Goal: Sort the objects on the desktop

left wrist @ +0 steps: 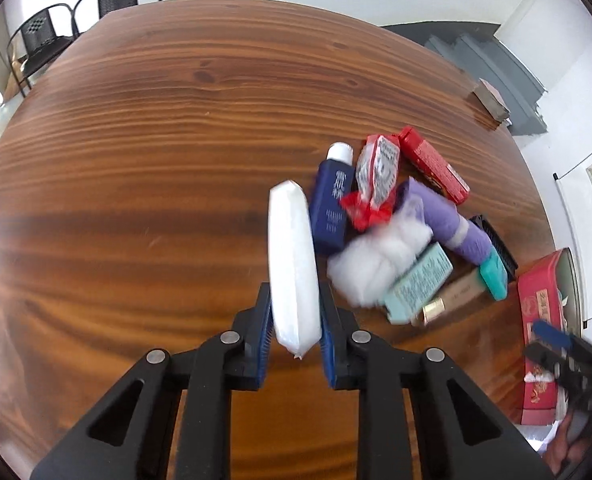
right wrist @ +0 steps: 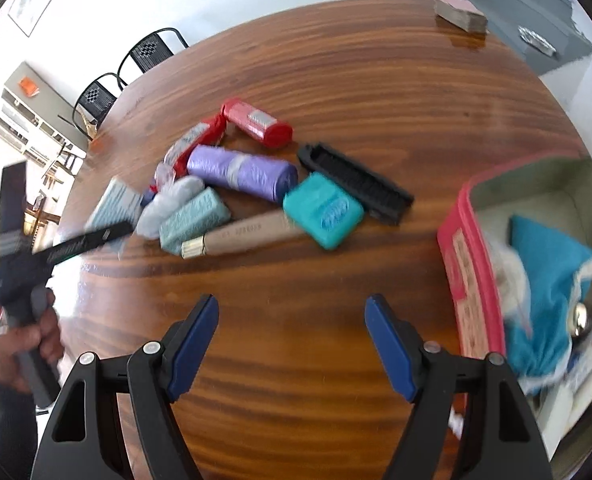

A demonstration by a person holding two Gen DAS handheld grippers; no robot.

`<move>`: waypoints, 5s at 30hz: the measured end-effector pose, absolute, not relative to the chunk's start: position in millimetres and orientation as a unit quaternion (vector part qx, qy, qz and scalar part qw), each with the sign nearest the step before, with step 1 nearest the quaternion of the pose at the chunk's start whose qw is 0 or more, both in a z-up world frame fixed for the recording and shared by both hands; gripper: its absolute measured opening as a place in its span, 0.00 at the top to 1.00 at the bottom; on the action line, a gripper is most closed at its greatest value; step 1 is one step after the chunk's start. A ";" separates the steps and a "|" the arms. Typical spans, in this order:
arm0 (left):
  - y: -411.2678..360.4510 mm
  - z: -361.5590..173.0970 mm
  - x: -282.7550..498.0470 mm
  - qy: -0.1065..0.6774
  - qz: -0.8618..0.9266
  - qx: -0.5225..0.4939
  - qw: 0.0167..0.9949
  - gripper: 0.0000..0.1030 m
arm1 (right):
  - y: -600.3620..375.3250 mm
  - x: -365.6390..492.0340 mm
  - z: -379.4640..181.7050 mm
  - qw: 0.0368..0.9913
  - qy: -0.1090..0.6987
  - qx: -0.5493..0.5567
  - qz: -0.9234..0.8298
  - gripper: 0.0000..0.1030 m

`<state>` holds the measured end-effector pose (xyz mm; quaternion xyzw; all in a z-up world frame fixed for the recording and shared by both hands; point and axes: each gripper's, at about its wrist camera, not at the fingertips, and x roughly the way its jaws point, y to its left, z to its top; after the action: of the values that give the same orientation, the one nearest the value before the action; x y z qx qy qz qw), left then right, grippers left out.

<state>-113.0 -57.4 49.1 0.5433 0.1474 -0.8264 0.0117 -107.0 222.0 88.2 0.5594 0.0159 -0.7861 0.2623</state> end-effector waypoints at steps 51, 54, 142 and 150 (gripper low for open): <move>-78.6 25.2 -130.0 0.068 -0.817 0.566 0.093 0.13 | 185.2 -157.0 46.2 0.277 0.077 0.580 -0.762 0.44; -84.9 21.0 -124.0 0.089 -0.812 0.565 0.112 0.00 | 186.0 -157.8 45.9 0.278 0.071 0.581 -0.762 0.44; 341.2 169.5 -31.9 -0.023 -0.855 0.445 -0.267 0.49 | 476.9 -41.1 118.4 0.112 0.030 0.519 -0.847 0.57; 328.0 165.0 -36.2 0.014 -0.854 0.461 -0.239 0.30 | 486.1 -46.0 114.5 0.098 0.028 0.524 -0.846 0.39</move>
<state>-36.2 328.0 165.0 0.4612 0.0135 -0.8544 -0.2391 -46.0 486.1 114.5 0.5238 0.0280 -0.8457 0.0984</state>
